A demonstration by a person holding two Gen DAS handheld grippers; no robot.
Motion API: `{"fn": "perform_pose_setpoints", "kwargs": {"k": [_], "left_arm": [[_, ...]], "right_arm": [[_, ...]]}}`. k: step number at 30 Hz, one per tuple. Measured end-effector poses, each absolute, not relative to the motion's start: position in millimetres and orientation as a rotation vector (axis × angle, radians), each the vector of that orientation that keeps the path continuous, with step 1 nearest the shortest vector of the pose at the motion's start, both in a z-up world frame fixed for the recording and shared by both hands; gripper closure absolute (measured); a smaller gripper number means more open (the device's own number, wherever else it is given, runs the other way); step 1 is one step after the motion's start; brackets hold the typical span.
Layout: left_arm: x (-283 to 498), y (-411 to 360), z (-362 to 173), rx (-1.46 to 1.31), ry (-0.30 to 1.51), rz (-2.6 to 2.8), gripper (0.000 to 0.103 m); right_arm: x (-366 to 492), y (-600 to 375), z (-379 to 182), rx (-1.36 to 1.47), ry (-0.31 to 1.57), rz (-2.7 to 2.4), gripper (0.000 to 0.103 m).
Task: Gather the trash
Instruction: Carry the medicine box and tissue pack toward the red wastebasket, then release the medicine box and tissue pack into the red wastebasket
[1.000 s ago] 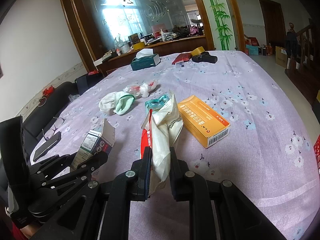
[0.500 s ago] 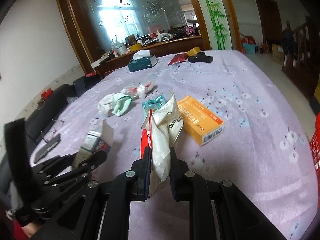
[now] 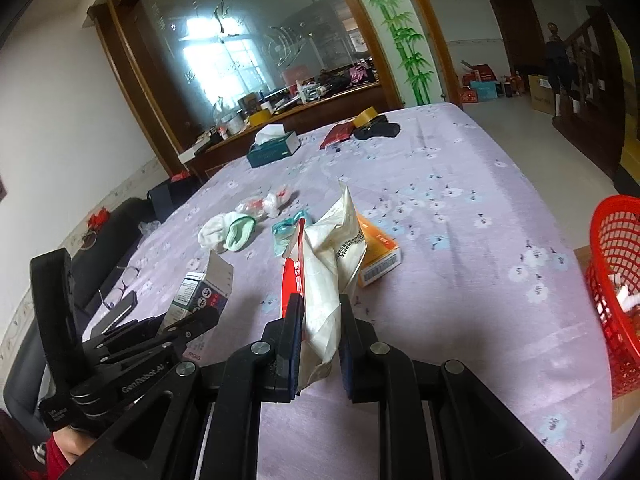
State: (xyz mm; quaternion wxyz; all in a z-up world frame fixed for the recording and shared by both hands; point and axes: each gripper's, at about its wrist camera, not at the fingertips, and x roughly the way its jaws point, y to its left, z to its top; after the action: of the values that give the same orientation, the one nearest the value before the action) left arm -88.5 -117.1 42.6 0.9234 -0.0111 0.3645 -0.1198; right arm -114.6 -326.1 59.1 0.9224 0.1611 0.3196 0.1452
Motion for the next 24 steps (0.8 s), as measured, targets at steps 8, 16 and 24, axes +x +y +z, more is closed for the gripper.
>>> {"fn": "perform_pose_setpoints", "kwargs": {"k": [8, 16, 24], "left_arm": [[-91, -154, 66, -0.019, 0.758, -0.330, 0.069], [-99, -229, 90, 0.048, 0.769, -0.486, 0.069], [-106, -338, 98, 0.127, 0.801, -0.673, 0.069]], "right_arm": [[-127, -358, 68, 0.391, 0.623, 0.270, 0.086], [-153, -429, 80, 0.512, 0.562, 0.177, 0.086], [-184, -522, 88, 0.590, 0.489, -0.067, 0.086]]}}
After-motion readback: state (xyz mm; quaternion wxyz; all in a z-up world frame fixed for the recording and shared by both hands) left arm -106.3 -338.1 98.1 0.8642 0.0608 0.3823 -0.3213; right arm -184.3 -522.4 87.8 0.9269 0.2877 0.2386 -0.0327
